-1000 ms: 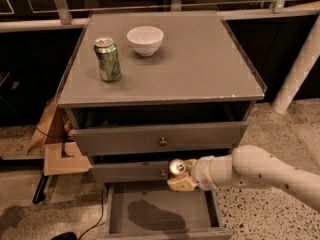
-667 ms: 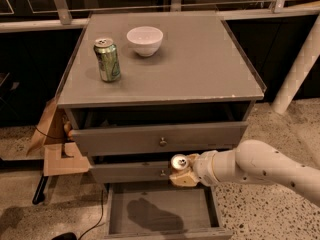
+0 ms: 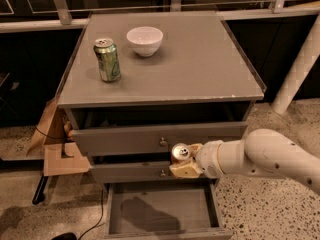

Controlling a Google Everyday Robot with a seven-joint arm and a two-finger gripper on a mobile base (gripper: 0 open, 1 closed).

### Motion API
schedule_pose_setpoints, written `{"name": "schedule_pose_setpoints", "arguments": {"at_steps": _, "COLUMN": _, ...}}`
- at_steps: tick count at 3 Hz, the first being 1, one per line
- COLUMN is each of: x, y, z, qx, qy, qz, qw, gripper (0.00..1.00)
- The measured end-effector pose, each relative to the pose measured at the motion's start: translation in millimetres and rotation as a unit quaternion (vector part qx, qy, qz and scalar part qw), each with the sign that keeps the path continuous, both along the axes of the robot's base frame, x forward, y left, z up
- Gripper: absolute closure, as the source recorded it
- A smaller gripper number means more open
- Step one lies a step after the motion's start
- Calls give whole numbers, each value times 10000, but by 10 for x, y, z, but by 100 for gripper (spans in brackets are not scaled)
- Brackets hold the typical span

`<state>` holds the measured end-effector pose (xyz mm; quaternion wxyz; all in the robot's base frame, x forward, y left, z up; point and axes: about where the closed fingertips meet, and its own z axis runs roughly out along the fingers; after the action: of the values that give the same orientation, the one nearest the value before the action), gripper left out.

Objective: Pick orange can from bottom drawer and place on counter

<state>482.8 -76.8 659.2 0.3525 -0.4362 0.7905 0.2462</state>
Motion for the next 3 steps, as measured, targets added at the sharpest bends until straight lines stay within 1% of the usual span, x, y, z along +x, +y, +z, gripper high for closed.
{"name": "schedule_pose_setpoints", "arguments": {"at_steps": 1, "x": -38, "y": 4, "z": 709, "qx": 280, "qy": -167, "qz": -174, "qw": 9993, "gripper": 100}}
{"name": "schedule_pose_setpoints", "arguments": {"at_steps": 2, "x": -71, "y": 109, "z": 1827, "qx": 424, "qy": -569, "qz": -210, "qw": 9973, "gripper": 100}}
{"name": "schedule_pose_setpoints", "arguments": {"at_steps": 3, "x": -71, "y": 109, "z": 1827, "qx": 424, "qy": -568, "qz": -211, "qw": 9973, "gripper": 100}}
